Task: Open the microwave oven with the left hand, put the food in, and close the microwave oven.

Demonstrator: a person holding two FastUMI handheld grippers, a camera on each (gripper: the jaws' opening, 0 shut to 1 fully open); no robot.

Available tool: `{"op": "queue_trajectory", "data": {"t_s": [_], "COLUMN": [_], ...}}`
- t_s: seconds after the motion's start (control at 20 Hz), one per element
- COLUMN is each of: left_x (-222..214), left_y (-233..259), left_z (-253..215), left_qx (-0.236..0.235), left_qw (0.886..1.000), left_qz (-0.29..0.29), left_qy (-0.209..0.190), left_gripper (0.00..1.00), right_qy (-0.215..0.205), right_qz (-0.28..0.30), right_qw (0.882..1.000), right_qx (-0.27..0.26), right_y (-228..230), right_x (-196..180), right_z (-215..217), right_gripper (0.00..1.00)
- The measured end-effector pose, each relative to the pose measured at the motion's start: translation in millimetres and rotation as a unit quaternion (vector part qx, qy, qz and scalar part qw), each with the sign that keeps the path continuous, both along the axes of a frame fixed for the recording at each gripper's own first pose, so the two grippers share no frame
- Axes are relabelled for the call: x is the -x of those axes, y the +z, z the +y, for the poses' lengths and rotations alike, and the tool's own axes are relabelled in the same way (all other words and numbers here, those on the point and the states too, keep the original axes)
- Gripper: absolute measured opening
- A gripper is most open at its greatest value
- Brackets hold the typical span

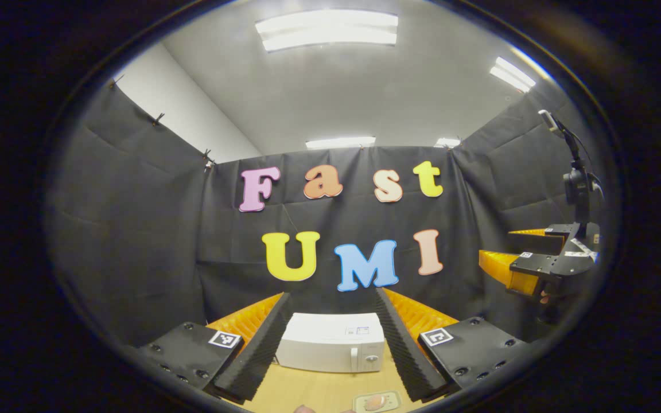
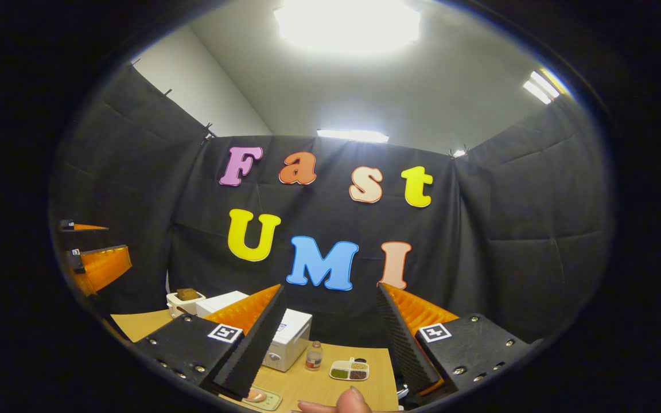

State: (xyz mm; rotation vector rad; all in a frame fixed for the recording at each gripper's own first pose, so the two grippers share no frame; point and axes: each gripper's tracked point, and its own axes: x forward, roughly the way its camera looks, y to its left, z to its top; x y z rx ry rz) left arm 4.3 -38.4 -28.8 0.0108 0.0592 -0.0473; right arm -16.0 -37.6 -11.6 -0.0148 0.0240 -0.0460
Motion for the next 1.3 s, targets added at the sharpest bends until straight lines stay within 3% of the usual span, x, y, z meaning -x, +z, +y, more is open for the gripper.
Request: {"op": "queue_trajectory", "data": {"t_s": [0.65, 0.9, 1.15, 1.3], "left_x": [-54, -102, -148, -170], "left_y": [-103, -178, -244, -287], "left_z": [-54, -53, -46, -52], "left_qx": [0.005, 0.011, -0.037, -0.036], "left_qw": [0.998, 0.996, 0.994, 0.992], "left_qz": [0.055, 0.082, 0.076, 0.084], "left_qy": [-0.005, -0.039, -0.073, -0.088], "left_gripper": [0.98, 0.98, 0.98, 0.98], "right_qy": [-0.002, -0.062, -0.102, -0.13], "right_qz": [0.037, 0.057, 0.092, 0.112], "right_qw": [0.999, 0.996, 0.99, 0.985], "right_qx": [-0.013, -0.011, 0.003, 0.001], "right_y": [-45, -55, -69, -78], "right_x": [-18, -40, -57, -62], "right_z": [-52, -63, -49, -45], "right_gripper": [0.96, 0.96, 0.96, 0.96]}}
